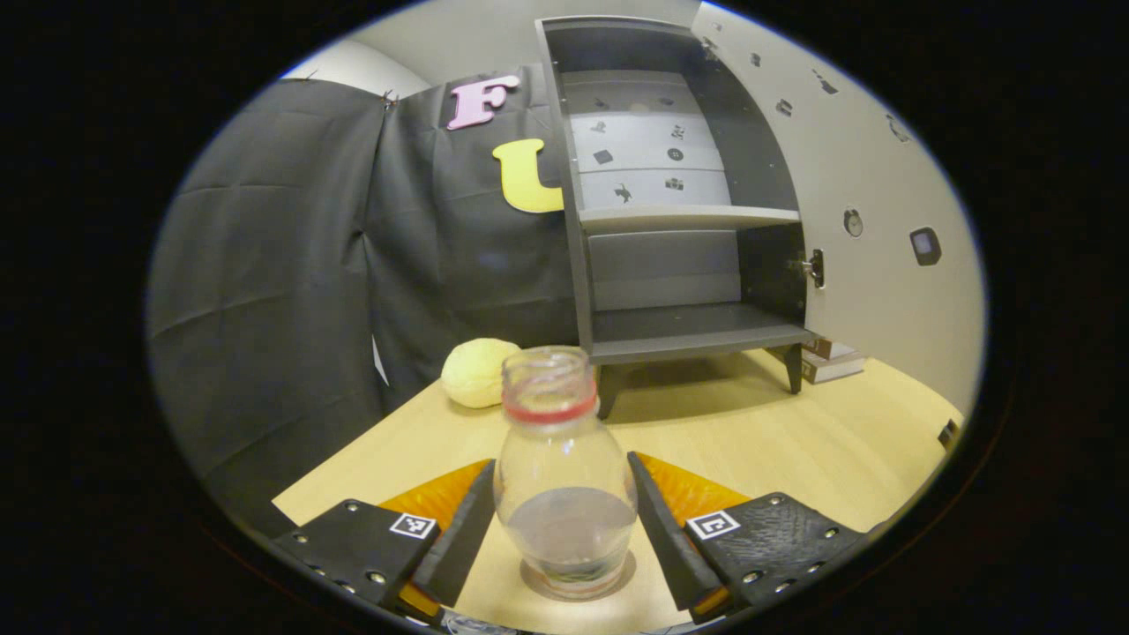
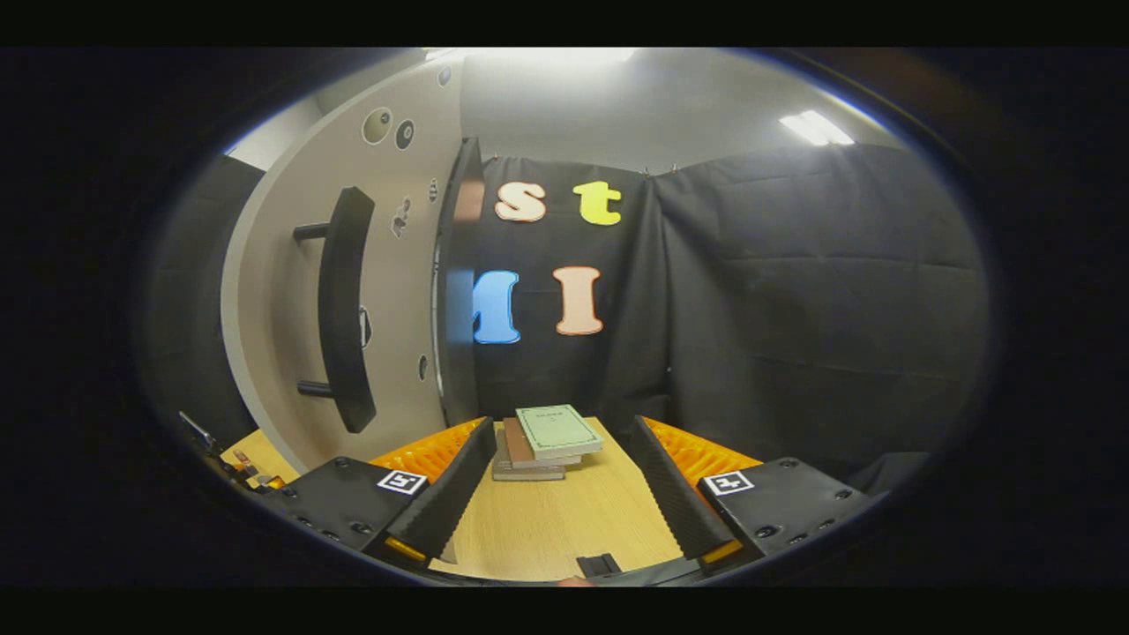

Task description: Open the cabinet door with the right hand, grasp the bottle in the cabinet with the left hand and place it on the coaster, then close the cabinet door with the right hand.

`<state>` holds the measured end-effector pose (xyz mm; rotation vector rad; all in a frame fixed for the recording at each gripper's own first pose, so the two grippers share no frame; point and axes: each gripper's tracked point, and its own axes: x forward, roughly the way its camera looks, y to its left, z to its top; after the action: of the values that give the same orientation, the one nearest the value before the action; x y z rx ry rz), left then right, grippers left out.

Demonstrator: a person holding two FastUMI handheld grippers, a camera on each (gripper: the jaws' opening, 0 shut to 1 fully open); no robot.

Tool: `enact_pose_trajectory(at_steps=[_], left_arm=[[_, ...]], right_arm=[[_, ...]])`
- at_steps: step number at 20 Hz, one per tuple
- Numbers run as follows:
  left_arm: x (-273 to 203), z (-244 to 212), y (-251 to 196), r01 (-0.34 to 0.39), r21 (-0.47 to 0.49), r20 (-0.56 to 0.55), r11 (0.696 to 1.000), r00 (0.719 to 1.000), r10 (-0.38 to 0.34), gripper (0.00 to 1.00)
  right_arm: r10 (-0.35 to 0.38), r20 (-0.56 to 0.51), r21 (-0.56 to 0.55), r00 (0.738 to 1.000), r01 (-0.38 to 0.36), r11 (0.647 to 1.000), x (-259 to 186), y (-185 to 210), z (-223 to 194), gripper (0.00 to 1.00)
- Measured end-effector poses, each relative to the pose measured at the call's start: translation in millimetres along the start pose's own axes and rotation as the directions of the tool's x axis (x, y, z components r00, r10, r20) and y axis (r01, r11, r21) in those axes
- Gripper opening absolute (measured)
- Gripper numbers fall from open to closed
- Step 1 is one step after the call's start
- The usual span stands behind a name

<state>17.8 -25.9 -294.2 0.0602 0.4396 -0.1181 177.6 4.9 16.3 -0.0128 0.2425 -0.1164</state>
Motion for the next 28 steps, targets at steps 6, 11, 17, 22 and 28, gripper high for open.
enact_pose_trajectory(at_steps=[6,11,17,22,28], left_arm=[[-15,62,6,-0.007,-0.007,0.073,1.0,0.997,0.008,0.86],[-42,127,9,-0.003,-0.025,0.134,1.0,0.991,0.006,0.85],[-81,184,4,0.036,-0.054,0.174,0.998,0.984,-0.026,0.85],[-107,214,15,0.007,-0.07,0.2,0.998,0.98,0.007,0.85],[-130,224,53,-0.065,-0.09,0.232,0.994,0.969,0.084,0.85]], right_arm=[[-0.001,0.017,0.036,1.0,0.001,0.999,2,-5,5,0.97],[0.009,0.056,0.068,0.998,-0.013,0.998,5,-1,22,0.97],[0.015,0.105,0.098,0.994,-0.025,0.995,7,7,58,0.97],[0.073,0.16,0.07,0.984,-0.085,0.994,3,30,86,0.91],[0.134,0.158,0.064,0.978,-0.146,0.987,-6,71,84,0.95]])
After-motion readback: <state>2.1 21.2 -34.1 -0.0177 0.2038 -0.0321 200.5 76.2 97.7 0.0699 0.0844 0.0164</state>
